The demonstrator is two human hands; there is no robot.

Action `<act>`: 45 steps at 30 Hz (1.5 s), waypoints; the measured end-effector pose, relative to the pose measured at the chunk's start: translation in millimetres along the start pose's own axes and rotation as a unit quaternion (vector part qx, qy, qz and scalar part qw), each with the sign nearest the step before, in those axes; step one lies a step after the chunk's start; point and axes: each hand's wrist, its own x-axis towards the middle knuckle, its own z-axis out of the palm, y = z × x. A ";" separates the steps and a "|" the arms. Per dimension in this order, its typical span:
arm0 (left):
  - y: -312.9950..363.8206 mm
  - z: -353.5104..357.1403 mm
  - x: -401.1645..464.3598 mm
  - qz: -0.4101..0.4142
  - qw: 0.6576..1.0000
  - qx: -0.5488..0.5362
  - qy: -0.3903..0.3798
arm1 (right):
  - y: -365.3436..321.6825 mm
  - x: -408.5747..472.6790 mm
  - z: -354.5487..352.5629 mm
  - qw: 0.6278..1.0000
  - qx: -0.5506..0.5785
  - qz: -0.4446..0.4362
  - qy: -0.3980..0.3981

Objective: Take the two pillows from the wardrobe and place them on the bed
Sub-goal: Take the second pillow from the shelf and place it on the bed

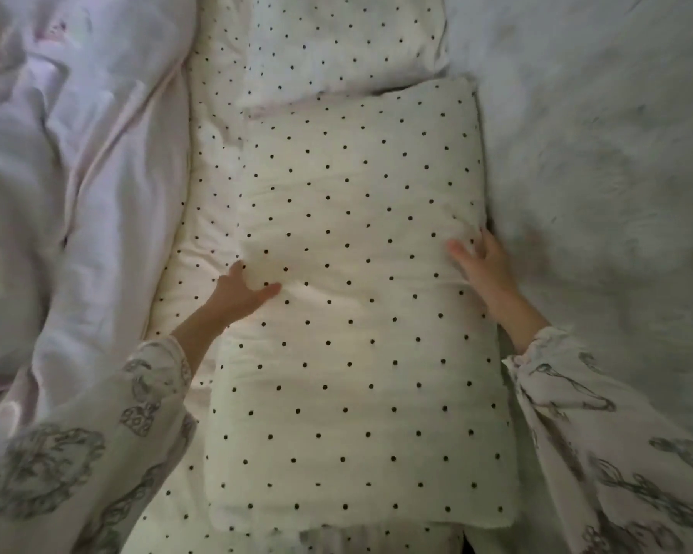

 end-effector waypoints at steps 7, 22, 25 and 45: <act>-63.4 35.2 2.2 0.007 0.999 -0.017 0.032 | 65.1 -9.7 18.0 0.995 -0.100 -0.015 0.024; -123.7 39.2 -102.5 -0.166 0.976 -0.127 -0.061 | 120.5 -151.7 -10.1 0.992 -0.042 0.116 -0.010; -132.9 43.8 -117.0 -0.200 0.967 -0.140 -0.076 | 126.6 -161.7 -15.0 0.992 -0.032 0.124 -0.014; -138.9 83.6 -154.1 -0.127 0.981 -0.135 -0.054 | 148.2 -168.7 -38.8 0.982 -0.125 0.099 0.101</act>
